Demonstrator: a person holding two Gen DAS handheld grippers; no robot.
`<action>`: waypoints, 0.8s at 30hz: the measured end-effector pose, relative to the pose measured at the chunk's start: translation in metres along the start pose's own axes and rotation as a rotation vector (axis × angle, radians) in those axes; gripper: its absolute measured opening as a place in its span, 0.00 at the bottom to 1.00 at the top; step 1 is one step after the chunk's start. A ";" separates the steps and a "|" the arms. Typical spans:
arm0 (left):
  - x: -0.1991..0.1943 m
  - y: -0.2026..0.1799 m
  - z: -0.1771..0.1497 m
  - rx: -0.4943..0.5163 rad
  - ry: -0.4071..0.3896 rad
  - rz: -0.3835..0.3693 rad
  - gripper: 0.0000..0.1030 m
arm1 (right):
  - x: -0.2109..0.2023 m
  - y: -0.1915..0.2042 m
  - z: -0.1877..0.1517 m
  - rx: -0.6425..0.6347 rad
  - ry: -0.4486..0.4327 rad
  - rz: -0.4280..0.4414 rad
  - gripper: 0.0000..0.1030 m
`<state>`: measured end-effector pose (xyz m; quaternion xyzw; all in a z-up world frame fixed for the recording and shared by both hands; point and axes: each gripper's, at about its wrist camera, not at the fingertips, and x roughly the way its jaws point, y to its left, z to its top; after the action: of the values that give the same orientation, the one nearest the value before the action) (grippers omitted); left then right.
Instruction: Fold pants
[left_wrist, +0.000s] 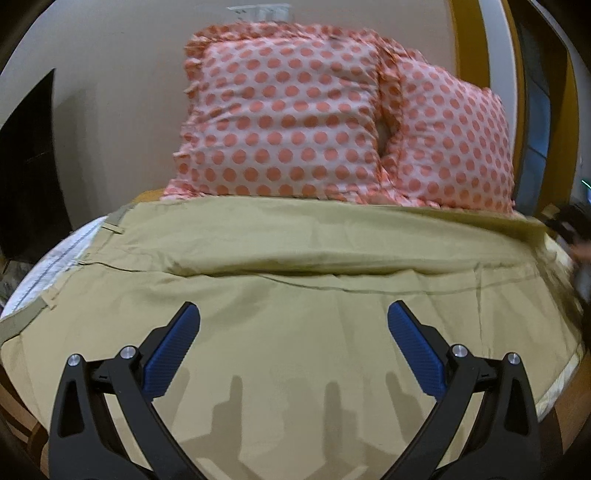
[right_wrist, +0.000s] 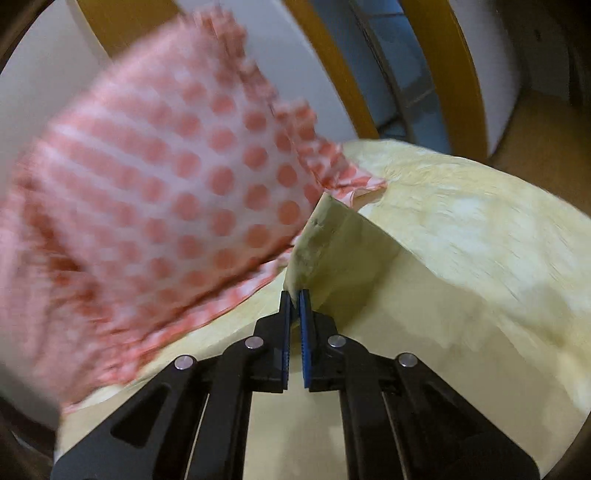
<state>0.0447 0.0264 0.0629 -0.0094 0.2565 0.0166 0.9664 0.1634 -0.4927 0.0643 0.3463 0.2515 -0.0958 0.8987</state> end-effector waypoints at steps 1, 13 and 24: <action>-0.001 0.004 0.003 -0.008 -0.008 0.007 0.98 | -0.027 -0.004 -0.015 0.018 -0.005 0.027 0.05; -0.002 0.042 0.044 -0.121 -0.053 0.080 0.98 | -0.058 -0.069 -0.082 0.312 0.186 0.106 0.33; 0.047 0.068 0.072 -0.253 0.032 -0.071 0.98 | -0.033 -0.071 -0.065 0.352 0.218 0.088 0.02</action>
<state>0.1187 0.0978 0.1016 -0.1404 0.2673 0.0146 0.9532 0.0852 -0.5023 -0.0005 0.5169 0.3113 -0.0607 0.7951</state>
